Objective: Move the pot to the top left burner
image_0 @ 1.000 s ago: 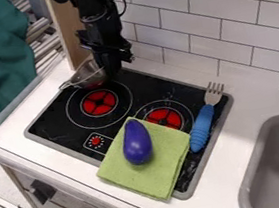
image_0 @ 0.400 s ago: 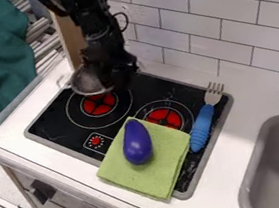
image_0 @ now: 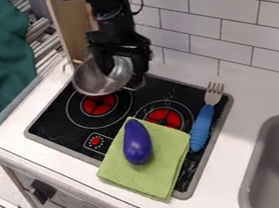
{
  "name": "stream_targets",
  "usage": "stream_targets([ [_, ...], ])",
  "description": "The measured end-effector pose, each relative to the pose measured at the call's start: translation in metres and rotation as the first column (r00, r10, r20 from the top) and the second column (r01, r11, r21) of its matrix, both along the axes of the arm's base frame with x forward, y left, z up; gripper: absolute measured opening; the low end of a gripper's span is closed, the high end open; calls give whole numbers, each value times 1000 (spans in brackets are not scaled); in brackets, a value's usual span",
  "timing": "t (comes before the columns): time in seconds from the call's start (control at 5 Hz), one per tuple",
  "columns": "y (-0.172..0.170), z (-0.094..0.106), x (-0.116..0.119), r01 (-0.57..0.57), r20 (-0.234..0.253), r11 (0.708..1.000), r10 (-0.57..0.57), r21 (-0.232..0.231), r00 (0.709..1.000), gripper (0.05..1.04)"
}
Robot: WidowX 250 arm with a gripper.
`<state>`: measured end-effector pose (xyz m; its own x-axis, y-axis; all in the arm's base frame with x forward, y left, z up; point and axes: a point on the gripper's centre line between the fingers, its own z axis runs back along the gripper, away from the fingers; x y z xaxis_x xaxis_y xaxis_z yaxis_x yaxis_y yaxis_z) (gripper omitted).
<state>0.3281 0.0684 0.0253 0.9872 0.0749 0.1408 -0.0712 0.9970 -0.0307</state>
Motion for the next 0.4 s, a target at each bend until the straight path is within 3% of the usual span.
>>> stream_targets([
  [0.4,-31,5,-8,20,-14,1000,-20,20,1000,1009],
])
